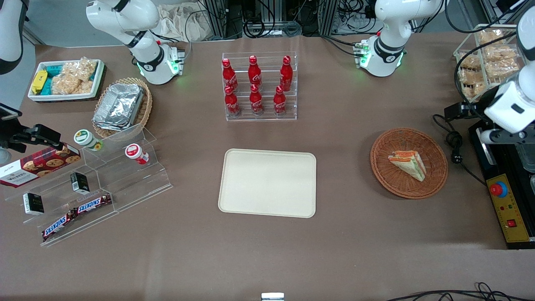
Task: Place sandwich from basket to tray
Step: 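Lower the open left gripper over the sandwich in the basket, then close the left gripper on the sandwich's crust edge, then lift the sandwich and carry it toward the cream tray, then lower the sandwich onto the tray and open the left gripper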
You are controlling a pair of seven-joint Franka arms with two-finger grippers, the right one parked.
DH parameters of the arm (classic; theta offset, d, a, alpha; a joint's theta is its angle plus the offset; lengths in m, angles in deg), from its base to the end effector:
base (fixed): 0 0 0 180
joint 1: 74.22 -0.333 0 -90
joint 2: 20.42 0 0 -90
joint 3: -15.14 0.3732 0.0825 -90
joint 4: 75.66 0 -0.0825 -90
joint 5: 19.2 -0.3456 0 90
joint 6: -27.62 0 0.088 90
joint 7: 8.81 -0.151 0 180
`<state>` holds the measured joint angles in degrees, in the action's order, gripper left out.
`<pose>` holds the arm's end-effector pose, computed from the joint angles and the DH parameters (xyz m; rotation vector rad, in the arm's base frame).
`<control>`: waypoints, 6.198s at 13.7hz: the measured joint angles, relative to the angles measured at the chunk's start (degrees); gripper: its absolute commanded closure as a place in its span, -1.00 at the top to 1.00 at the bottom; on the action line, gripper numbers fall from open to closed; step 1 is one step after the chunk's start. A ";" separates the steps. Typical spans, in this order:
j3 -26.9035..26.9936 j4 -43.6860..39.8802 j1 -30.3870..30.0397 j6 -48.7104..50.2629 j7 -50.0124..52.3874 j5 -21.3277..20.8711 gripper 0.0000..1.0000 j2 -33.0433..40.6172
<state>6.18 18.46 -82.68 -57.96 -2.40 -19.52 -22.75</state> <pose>0.5081 -0.0019 0.5810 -3.1129 -0.1598 0.2953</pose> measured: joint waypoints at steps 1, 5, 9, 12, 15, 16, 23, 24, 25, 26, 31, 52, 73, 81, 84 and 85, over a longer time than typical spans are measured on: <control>0.57 1.44 -0.77 -0.81 2.46 0.50 1.00 -0.51; 1.20 11.21 -3.21 -15.41 16.79 0.74 1.00 -0.17; 1.07 24.74 -3.11 -32.86 34.81 0.68 1.00 0.78; 0.80 30.08 -2.97 -37.96 42.30 -0.50 1.00 0.58; 0.81 31.85 -2.97 -39.82 44.97 -0.64 1.00 -0.83; 0.81 31.96 -2.97 -40.80 46.12 -0.65 1.00 -1.68; 0.81 35.22 -2.98 -48.92 47.39 -0.67 1.00 -5.51; 0.81 35.79 -2.98 -49.88 47.40 -0.67 1.00 -5.83; 0.81 36.09 -2.98 -50.55 47.40 -0.67 1.00 -6.20; 0.81 36.23 -2.98 -51.25 47.40 -0.67 1.00 -6.59; 0.81 38.27 -2.98 -57.20 47.40 -0.67 0.98 -8.58; -3.91 6.21 -2.74 -17.33 41.88 -0.79 -1.00 -5.98; -26.11 -13.71 16.47 -32.55 41.40 -21.06 -0.74 -45.00; -25.69 -13.75 16.44 -32.55 41.39 -21.06 0.99 -45.00; -25.69 -14.08 16.38 -32.53 41.40 -21.08 0.99 -44.95; -25.69 -14.53 16.26 -32.53 41.40 -21.13 0.99 -44.69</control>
<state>-19.50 3.93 -66.42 -90.49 39.00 -40.65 -67.44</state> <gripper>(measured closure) 0.009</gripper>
